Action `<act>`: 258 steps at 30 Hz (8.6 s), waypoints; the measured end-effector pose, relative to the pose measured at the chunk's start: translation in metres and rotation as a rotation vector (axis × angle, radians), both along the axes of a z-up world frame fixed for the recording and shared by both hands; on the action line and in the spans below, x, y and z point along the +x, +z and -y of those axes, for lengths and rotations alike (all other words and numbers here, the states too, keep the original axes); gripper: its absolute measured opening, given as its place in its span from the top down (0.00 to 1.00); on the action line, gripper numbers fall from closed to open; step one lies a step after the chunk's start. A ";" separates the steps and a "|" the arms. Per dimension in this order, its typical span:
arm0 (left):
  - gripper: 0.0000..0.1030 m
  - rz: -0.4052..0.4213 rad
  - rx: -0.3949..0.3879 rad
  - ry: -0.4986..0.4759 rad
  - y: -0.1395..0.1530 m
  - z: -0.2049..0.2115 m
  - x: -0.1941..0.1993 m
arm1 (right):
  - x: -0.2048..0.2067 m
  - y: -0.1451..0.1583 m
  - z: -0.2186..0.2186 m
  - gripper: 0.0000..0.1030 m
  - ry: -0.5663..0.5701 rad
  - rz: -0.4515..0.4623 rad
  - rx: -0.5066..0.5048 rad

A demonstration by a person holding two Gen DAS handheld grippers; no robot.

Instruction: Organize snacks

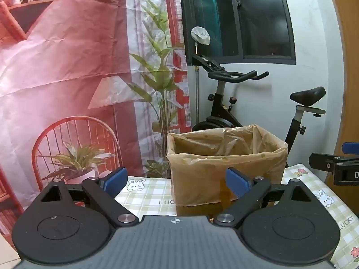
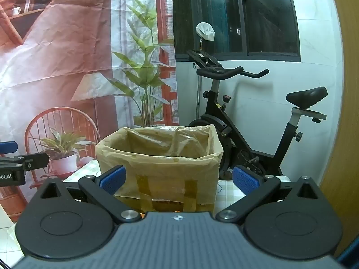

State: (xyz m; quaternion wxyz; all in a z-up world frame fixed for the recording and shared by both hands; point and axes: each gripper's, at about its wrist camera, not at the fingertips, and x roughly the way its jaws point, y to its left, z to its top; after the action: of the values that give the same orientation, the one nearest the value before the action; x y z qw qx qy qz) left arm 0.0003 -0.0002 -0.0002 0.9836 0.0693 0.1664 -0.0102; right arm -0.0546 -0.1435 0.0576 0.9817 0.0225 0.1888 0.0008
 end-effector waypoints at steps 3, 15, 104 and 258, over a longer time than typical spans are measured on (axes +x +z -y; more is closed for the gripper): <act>0.07 0.000 -0.005 0.020 -0.001 -0.001 0.000 | 0.000 0.001 0.000 0.00 -0.002 0.008 -0.005; 0.10 -0.023 -0.024 0.028 -0.001 -0.001 0.007 | 0.006 -0.004 0.004 0.00 0.006 -0.015 0.004; 0.09 -0.066 -0.160 -0.014 -0.025 -0.020 0.012 | 0.013 -0.031 0.003 0.00 0.034 -0.042 0.006; 0.28 0.065 -0.141 -0.179 0.008 -0.003 0.156 | 0.154 -0.015 0.037 0.29 0.117 0.103 -0.046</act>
State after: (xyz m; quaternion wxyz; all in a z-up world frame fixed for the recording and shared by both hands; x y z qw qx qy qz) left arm 0.1559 0.0026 0.0083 0.9860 0.0146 0.1264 -0.1074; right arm 0.0991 -0.1808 0.0429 0.9887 -0.0112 0.1393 0.0550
